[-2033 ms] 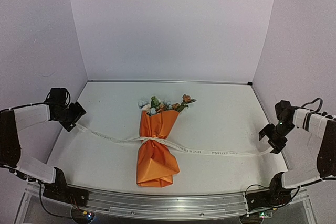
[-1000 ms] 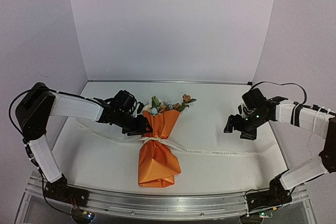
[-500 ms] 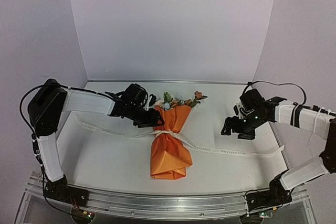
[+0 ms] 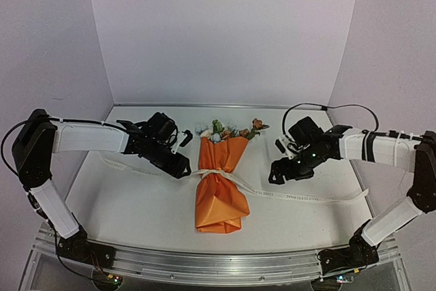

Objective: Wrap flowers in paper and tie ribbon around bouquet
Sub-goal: Move the folded bouquet to the center of the board, then tie the ribbon around the folded bouquet.

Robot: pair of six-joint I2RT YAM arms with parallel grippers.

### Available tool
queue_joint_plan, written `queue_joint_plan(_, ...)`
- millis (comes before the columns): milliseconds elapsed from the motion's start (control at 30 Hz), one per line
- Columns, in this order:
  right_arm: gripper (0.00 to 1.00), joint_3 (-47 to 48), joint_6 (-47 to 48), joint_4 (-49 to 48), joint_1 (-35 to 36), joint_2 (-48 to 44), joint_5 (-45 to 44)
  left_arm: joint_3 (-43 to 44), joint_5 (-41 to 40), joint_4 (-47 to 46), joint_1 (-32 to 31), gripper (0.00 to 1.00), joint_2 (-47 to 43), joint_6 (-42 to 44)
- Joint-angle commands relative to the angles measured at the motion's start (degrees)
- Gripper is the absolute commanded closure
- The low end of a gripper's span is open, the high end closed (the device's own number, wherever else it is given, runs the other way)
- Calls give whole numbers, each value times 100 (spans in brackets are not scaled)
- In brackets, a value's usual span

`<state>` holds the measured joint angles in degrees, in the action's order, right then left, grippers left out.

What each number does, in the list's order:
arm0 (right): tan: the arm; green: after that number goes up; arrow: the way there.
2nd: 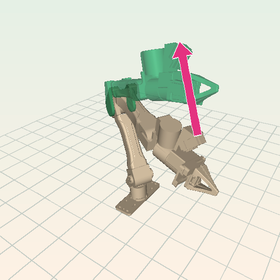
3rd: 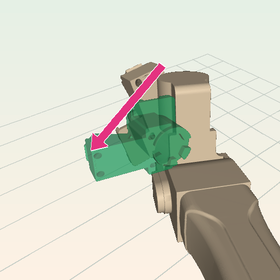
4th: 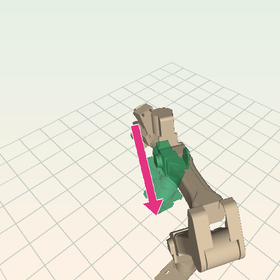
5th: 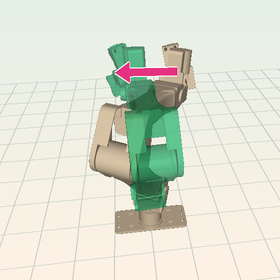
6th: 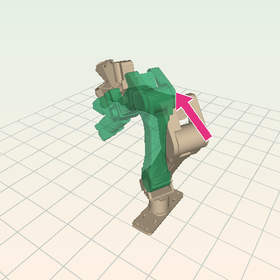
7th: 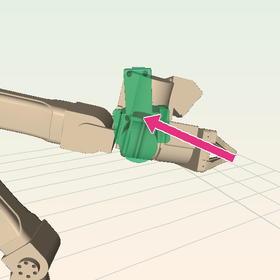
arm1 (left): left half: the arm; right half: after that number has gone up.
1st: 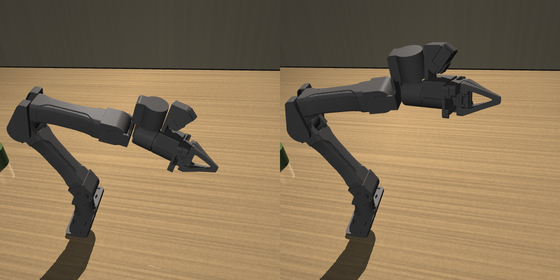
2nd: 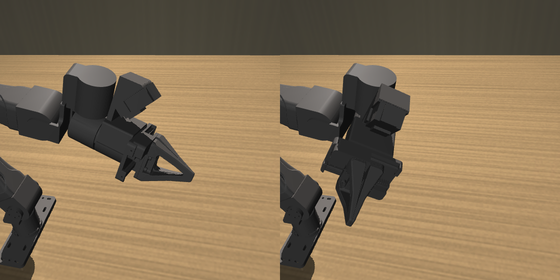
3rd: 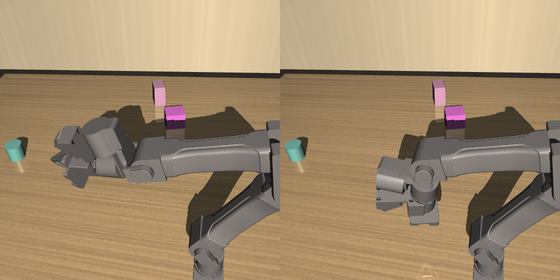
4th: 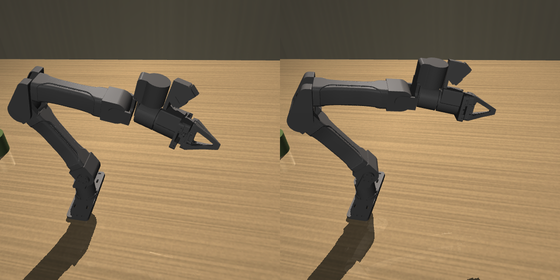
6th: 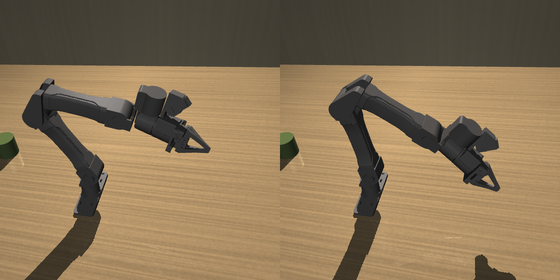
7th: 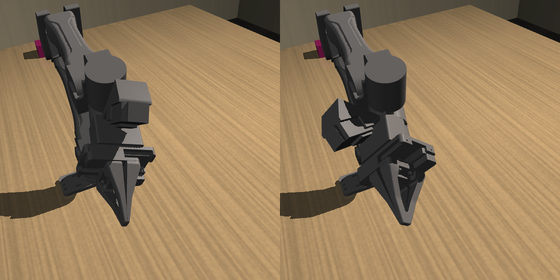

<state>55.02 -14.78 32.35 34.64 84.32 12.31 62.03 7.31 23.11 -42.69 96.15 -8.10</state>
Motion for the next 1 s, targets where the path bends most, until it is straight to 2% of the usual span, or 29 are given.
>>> queue_joint_plan(0, 13, 217, 576, -261, 218, 113, -335, 152, -117, -30, -99, 34, 131, 866)
queue_joint_plan(167, 13, 202, 727, -357, 286, 228, -329, 444, -75, -168, -183, 33, 553, 1369)
queue_joint_plan(400, 13, 256, 942, -449, 368, 456, -372, 693, -530, -548, -231, 33, 1075, 1645)
queue_joint_plan(567, 13, 344, 1087, -492, 491, 718, -443, 709, -863, -875, -231, 38, 1226, 1710)
queue_joint_plan(700, 12, 426, 1171, -641, 574, 943, -416, 660, -874, -984, -247, 56, 1207, 1688)
queue_joint_plan(767, 12, 519, 1258, -659, 647, 1108, -422, 618, -984, -1004, -278, 77, 1115, 1612)
queue_joint_plan(833, 12, 611, 1352, -674, 740, 1266, -504, 494, -1112, -1091, -291, 94, 953, 1479)
queue_joint_plan(900, 12, 701, 1423, -680, 814, 1423, -588, 344, -1190, -1212, -292, 100, 689, 1327)
queue_joint_plan(967, 13, 778, 1427, -722, 875, 1572, -642, 208, -1186, -1292, -297, 100, 493, 1216)
